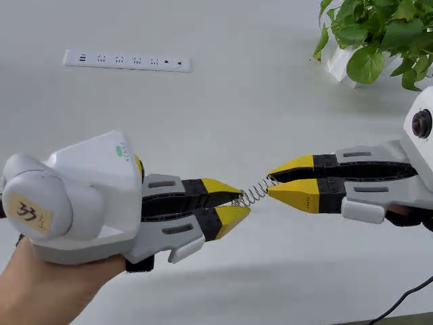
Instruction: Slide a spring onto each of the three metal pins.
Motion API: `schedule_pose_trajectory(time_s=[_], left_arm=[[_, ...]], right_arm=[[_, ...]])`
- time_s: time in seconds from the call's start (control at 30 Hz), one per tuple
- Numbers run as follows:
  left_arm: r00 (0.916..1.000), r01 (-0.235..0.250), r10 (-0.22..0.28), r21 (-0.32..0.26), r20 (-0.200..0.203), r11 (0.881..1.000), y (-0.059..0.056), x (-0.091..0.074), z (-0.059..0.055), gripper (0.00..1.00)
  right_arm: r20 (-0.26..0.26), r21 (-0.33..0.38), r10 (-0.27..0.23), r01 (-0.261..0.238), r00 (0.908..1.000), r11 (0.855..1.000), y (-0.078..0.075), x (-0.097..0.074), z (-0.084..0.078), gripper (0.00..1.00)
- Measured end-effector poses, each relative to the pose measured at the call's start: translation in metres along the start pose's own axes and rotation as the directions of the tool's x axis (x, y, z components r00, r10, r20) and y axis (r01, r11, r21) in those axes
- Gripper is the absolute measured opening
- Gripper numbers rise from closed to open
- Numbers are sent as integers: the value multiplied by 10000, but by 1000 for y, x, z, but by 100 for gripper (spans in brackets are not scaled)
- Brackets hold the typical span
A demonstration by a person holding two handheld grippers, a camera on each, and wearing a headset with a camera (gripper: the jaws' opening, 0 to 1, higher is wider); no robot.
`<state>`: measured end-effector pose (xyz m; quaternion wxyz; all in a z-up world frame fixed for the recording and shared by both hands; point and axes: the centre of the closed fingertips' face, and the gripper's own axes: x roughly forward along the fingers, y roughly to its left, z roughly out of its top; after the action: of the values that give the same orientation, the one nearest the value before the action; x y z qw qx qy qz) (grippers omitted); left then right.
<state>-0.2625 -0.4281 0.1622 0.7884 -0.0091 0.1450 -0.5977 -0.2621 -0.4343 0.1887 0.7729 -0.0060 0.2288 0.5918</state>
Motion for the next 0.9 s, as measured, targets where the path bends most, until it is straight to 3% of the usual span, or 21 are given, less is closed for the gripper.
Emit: schedule_pose_trajectory(time_s=[0.9], left_arm=[[9997,228,-228,-33,-133,9997,-6,0,-6,7]], right_arm=[[-739,-869,525,-589,9959,9945,12,10,5,7]])
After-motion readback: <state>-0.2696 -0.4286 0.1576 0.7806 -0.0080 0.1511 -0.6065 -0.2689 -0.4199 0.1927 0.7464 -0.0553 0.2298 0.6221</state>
